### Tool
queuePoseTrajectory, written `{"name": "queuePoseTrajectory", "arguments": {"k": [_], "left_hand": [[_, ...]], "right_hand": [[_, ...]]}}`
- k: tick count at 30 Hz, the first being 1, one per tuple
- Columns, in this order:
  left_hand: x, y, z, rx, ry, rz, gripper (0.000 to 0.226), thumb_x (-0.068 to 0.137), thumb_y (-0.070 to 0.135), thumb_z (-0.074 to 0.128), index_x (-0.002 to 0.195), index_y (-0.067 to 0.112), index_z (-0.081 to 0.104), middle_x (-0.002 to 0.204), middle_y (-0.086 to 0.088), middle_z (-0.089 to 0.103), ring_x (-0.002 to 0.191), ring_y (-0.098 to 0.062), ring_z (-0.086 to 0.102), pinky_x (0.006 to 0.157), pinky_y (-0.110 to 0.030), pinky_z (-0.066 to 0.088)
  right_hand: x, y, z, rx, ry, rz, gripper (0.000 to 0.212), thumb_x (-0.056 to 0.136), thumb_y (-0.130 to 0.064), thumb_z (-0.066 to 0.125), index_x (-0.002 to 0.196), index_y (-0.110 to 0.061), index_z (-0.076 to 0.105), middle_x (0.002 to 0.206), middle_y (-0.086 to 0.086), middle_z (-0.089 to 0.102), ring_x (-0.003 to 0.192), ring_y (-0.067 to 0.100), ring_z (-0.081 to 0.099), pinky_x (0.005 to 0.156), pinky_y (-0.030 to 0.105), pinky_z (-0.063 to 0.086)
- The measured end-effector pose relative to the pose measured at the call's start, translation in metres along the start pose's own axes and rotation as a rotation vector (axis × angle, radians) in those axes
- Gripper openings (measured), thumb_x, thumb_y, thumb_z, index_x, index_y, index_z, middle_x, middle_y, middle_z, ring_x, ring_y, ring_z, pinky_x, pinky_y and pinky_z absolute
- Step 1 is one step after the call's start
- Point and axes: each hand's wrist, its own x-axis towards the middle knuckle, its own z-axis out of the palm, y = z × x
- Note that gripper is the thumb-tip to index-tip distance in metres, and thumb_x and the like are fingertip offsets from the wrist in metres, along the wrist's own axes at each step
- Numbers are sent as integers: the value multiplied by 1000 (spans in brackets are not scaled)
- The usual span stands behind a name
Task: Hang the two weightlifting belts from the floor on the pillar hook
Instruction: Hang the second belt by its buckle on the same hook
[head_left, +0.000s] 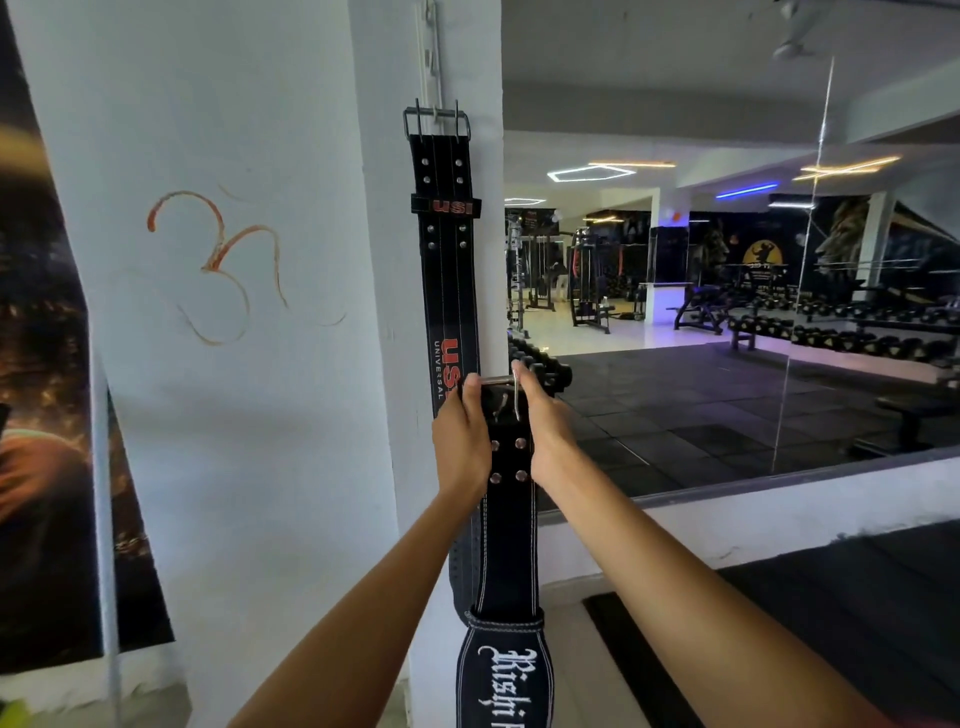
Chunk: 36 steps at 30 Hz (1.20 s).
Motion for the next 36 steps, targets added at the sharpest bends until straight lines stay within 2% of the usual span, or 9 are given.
{"name": "queuePoseTrajectory", "arguments": {"k": [4,9,12,14,18,23,28,31,36], "left_hand": [[1,-1,3,-30,85,-12,43,99,40,32,81,12,59,75,-4,64,77,-26,64,74,-45,53],[10,6,-2,-110,60,27,38,100,33,33,86,9,59,75,0,62,75,-18,60,70,-30,48],[15,19,0,-107,52,106,30,100,31,33,93,10,54,76,4,60,72,-11,58,69,-26,46],[22,29,2,-89,65,159,20,100,33,32,102,17,42,84,0,61,77,-15,61,69,-28,50],[50,39,-7,75,78,357,31,100,37,28,119,17,43,112,4,49,89,-9,54,79,-33,48],[102,36,-18,128,147,371,45,99,44,24,72,24,55,68,3,62,67,-19,64,66,-41,54],[184,59,-13,289,256,428,58,100,40,18,69,11,58,56,2,55,60,-21,58,55,-29,36],[247,73,1,302,307,493,58,101,39,19,70,10,58,65,-5,60,66,-25,59,63,-31,35],[350,106,29,298,393,656,52,102,34,21,89,5,62,90,-18,69,87,-36,62,70,-34,33]], "right_hand": [[-5,-2,-9,-121,-154,33,26,82,-34,63,94,-12,61,84,7,65,65,14,58,52,25,45],[4,12,-18,-273,-290,-285,55,89,-26,55,138,-29,30,126,-14,39,115,6,40,96,29,34],[7,12,-6,-263,-203,-645,20,95,-32,42,110,-28,54,106,-7,57,95,6,54,85,27,39],[12,7,9,-176,-37,-725,26,96,-33,36,91,-25,60,85,1,63,72,11,57,69,28,43],[23,-18,37,-199,177,-805,42,98,-29,34,99,-3,67,91,5,68,74,4,55,71,13,44],[53,-37,72,-350,189,-882,49,96,-39,32,52,-21,41,49,-4,41,47,10,41,48,25,33],[109,-88,107,-551,167,-1031,52,96,-43,26,50,-22,34,45,-3,38,41,15,45,40,24,34],[158,-127,132,-574,210,-1100,53,96,-47,22,54,-20,41,49,-3,44,54,22,61,39,20,27],[235,-202,176,-473,245,-1204,57,95,-50,27,83,-8,63,71,5,55,66,21,53,50,26,32]]}}
